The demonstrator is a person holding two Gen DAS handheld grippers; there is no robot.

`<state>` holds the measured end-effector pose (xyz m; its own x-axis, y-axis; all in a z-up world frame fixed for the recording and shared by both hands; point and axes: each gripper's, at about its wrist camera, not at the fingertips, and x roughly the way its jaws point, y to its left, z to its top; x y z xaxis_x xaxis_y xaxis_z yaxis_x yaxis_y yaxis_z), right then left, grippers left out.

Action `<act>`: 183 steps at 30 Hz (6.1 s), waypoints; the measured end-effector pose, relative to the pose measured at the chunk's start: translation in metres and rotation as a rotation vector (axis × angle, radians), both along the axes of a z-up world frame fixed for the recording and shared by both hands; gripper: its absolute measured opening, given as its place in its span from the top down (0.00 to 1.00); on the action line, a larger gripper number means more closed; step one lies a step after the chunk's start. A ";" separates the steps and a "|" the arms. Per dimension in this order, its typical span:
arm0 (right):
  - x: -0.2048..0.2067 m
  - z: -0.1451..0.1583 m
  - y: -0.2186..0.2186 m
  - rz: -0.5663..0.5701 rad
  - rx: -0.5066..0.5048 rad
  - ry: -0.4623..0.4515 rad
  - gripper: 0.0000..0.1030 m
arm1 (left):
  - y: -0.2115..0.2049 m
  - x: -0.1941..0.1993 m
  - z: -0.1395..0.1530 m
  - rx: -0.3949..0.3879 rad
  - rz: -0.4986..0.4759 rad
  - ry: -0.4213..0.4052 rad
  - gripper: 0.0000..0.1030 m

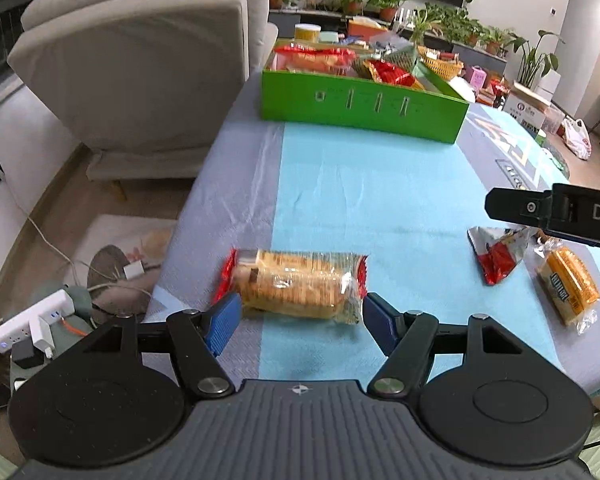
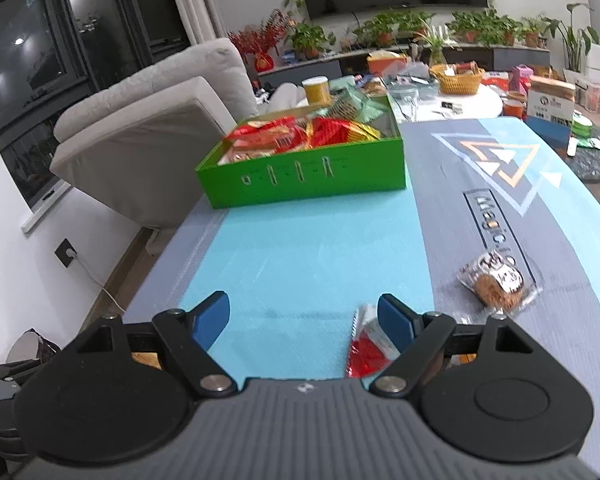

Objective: Organize snacks

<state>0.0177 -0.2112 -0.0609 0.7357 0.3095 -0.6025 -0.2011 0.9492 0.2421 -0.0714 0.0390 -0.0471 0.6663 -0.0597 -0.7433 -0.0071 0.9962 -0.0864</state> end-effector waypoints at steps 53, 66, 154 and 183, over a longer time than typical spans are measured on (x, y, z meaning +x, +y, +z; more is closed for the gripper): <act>0.046 -0.046 -0.003 0.038 -0.099 0.040 0.26 | -0.016 0.083 -0.009 -0.072 -0.080 -0.007 0.34; 0.048 -0.051 0.002 0.081 -0.153 0.033 0.26 | -0.044 0.108 -0.018 0.014 -0.025 0.034 0.42; 0.218 0.014 -0.020 -0.075 0.018 -0.031 0.26 | -0.070 0.299 0.034 0.075 -0.101 -0.122 0.49; 0.141 0.019 -0.041 -0.076 -0.014 -0.018 0.26 | -0.077 0.184 0.040 0.070 -0.148 -0.104 0.48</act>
<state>0.1582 -0.2523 -0.0420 0.7676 0.2440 -0.5927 -0.1322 0.9651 0.2261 0.1127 -0.0382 -0.0072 0.7277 -0.1131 -0.6766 0.1452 0.9894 -0.0091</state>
